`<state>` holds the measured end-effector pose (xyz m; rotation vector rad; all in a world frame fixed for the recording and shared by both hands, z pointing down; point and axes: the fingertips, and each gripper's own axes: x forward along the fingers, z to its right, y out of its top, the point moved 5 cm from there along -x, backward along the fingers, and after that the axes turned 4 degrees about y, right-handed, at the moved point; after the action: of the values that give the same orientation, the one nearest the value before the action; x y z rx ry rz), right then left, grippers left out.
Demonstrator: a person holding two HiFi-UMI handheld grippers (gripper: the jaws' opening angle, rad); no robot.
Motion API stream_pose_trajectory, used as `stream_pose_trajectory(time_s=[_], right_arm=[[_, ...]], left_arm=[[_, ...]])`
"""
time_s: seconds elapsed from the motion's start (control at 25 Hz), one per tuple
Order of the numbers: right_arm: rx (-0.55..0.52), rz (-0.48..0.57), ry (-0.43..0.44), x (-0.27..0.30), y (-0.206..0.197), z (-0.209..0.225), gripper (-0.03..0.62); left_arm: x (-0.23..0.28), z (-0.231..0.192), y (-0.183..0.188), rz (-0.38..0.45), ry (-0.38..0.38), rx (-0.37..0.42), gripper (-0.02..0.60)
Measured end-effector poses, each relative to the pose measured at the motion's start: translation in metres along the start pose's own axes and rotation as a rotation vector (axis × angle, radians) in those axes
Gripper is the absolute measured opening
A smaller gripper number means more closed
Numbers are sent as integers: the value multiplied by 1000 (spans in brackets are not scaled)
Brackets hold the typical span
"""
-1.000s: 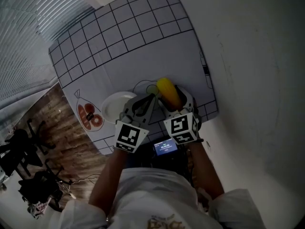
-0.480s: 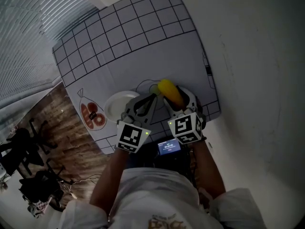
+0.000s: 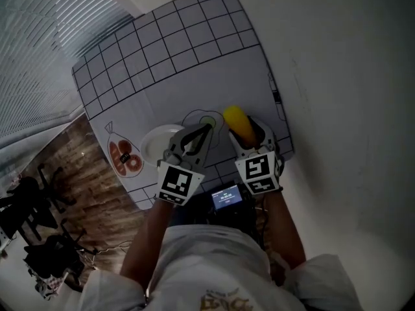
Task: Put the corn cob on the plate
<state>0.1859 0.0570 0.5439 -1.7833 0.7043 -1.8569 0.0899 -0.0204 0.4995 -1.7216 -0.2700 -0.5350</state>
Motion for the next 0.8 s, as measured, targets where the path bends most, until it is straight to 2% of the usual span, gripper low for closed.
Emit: stream_pose_trajectory(time_s=[0.28,0.52,0.8], right_arm=[[-24,54,-45,-22,22,7,255],[9,81,-69,-42,34,8,255],[-19,76,-94,-52,39,12,255]], left_arm=[[-4,6,29,41,-18,98,8],[-11,16,44,68,-31,143,8],[-16,20,50,84,-29,156,8]])
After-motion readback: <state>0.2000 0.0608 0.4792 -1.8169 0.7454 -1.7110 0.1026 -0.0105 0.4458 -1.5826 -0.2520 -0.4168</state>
